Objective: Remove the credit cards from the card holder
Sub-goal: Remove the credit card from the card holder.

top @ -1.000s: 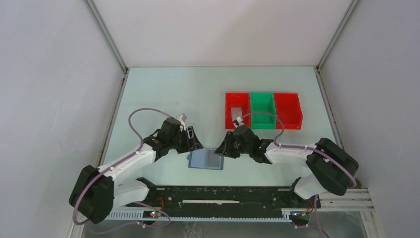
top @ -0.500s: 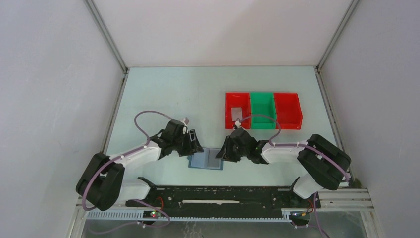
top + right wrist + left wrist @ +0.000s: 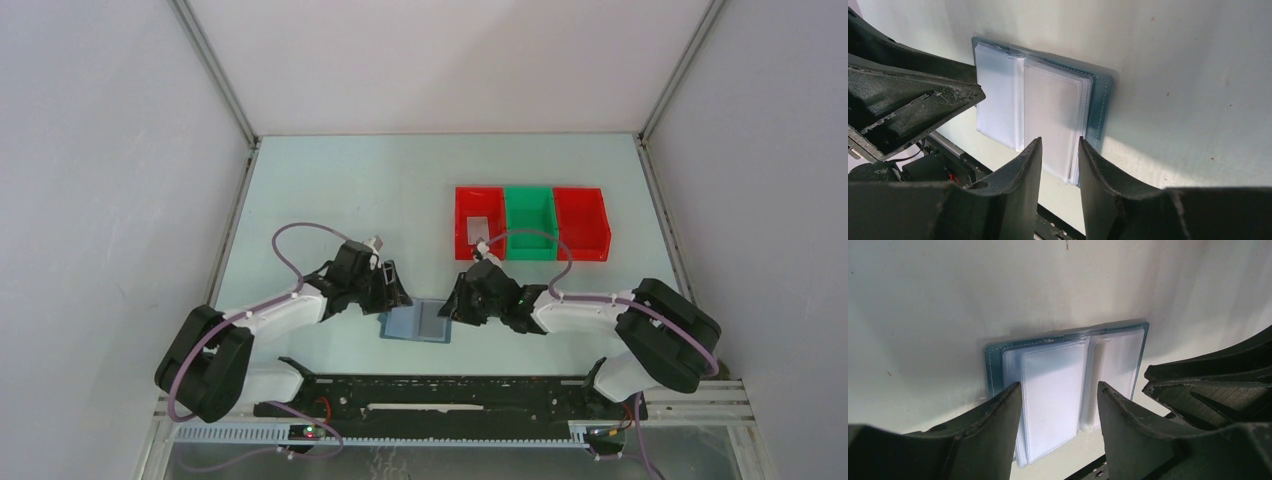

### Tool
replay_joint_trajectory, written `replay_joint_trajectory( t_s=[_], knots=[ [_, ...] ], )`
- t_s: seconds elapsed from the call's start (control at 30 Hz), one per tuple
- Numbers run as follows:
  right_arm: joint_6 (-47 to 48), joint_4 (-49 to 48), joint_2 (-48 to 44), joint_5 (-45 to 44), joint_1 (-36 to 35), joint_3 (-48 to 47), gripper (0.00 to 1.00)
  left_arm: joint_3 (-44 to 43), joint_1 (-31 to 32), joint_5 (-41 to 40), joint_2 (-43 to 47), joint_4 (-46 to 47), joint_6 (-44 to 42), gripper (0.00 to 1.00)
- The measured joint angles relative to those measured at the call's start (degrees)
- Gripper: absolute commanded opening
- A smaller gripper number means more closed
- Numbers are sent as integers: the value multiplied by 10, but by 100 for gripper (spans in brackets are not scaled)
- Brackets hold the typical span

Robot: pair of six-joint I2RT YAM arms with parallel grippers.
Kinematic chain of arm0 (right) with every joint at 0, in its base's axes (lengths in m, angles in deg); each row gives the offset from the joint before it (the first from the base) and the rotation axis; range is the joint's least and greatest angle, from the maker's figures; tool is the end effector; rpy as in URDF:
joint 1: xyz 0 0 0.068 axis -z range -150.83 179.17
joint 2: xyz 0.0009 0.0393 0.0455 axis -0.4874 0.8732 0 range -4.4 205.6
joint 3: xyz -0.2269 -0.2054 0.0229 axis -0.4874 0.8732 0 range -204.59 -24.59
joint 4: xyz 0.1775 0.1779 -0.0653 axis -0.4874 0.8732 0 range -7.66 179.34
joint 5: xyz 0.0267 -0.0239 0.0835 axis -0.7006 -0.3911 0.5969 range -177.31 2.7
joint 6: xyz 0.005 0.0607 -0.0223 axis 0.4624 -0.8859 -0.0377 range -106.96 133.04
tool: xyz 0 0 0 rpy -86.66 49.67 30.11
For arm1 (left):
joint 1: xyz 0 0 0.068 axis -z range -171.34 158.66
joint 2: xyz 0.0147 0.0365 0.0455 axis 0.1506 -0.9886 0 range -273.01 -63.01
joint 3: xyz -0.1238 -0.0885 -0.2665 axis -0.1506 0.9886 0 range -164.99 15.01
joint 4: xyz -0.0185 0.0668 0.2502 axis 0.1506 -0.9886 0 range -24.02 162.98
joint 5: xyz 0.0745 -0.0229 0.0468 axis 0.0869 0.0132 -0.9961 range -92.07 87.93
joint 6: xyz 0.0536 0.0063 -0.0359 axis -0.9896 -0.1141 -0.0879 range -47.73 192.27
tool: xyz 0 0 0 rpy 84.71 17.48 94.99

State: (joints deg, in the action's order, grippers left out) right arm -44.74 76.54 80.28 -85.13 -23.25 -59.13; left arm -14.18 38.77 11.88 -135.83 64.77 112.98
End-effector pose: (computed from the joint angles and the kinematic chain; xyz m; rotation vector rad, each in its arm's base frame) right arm 0.1710 0.2255 0.1761 0.0995 2.5636 0.9137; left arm 0.1885 -0.1235 0.1781 -0.1319 2.6242 -0.7880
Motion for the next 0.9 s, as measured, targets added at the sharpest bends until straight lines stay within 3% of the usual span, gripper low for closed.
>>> replay_joint_trajectory(
  t_s=[0.9],
  knots=[
    [0, -41, 34, 25, -10, 0, 40, 0, 0, 2, 0, 0, 0, 62]
  ],
)
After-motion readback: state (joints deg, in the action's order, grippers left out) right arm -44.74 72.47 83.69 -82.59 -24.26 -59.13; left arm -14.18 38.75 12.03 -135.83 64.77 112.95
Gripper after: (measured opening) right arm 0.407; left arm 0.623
